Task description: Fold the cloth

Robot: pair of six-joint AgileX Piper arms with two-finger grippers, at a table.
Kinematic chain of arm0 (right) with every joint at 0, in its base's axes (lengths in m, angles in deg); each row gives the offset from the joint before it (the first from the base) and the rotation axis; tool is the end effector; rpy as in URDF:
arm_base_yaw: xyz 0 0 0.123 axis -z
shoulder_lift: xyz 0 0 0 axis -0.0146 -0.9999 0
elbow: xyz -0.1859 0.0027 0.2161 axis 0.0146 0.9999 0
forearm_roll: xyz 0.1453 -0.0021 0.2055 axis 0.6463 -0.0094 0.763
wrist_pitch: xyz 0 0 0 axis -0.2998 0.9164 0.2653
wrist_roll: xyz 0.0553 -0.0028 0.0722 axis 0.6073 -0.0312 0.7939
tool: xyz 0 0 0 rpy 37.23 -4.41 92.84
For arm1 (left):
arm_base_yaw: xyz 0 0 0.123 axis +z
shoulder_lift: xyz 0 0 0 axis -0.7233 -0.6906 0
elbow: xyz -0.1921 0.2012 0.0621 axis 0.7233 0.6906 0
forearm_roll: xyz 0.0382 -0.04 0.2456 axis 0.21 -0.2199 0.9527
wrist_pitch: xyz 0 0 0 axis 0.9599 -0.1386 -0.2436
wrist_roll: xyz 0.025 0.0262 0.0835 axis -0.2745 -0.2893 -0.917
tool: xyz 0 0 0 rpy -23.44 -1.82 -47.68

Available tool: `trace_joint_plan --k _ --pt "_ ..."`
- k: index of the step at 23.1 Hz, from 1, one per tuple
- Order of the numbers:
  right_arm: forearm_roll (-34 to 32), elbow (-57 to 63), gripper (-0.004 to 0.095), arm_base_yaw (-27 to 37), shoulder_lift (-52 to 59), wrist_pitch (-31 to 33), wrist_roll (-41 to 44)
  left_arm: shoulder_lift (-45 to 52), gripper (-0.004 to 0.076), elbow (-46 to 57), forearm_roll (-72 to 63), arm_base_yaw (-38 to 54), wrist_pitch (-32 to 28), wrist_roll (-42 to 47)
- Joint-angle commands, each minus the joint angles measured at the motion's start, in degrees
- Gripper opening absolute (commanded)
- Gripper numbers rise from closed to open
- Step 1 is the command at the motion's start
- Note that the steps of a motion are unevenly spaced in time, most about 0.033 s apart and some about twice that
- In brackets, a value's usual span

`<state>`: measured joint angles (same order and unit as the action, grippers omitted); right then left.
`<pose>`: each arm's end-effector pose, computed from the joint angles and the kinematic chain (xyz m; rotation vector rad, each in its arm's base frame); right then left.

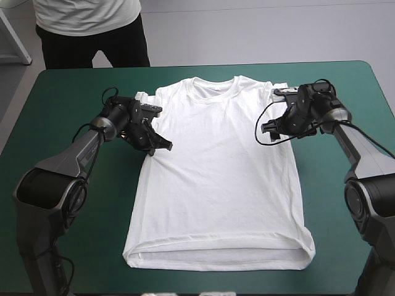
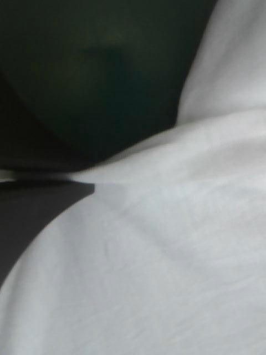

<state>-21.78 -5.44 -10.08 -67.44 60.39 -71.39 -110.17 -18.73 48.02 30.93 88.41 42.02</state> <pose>0.4038 0.0691 0.2606 -0.2013 2.7802 0.0962 0.4008 -0.1176 0.2126 0.4818 2.8919 -0.1473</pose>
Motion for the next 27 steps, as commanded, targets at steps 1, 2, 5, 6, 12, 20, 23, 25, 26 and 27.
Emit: trace_joint_plan --k 1,2,5,6,12,20,23,25,26,27 --pt "-0.49 -2.33 0.0715 0.02 0.54 -1.09 0.00 1.36 -0.0010 -0.80 -1.72 -0.38 0.49 0.02" --pt "-0.49 -2.33 0.0715 0.02 -0.10 -1.09 0.00 1.36 -0.0010 -0.95 -1.72 -0.38 0.61 0.02" --pt "-0.49 -2.33 0.0715 0.02 -1.80 -1.19 0.00 1.36 -0.0010 -1.36 -1.72 -0.38 0.61 0.02" --pt "-0.92 -2.33 0.0715 0.02 -2.15 -1.19 0.00 1.36 -0.0010 -1.51 -1.72 -0.38 0.70 0.02" --pt "-2.89 -2.33 0.0581 0.10 -4.17 -1.34 1.81 1.47 -0.0010 -1.54 -1.72 -0.38 0.84 0.02" --pt "1.23 -2.33 -0.0016 0.10 -8.10 0.23 -0.39 1.47 -0.0010 -1.54 -1.47 -0.38 1.03 -0.21" --pt "1.46 -2.42 -0.0017 0.10 -7.70 1.89 -0.39 2.11 -0.0010 -2.59 -1.47 -0.38 1.93 -1.53" --pt "1.33 -2.42 -0.0017 0.10 -5.58 2.75 -0.39 3.97 -0.0010 -4.79 -1.24 -0.38 2.45 -1.53" --pt "0.76 -2.79 -0.0017 0.10 -3.45 2.88 -0.39 5.74 -0.0010 -6.91 -0.14 -0.38 3.04 -1.53" --pt "0.51 -3.46 -0.0017 0.39 -1.56 3.14 -0.39 7.46 -0.0010 -8.87 0.74 -0.38 3.46 -1.42"
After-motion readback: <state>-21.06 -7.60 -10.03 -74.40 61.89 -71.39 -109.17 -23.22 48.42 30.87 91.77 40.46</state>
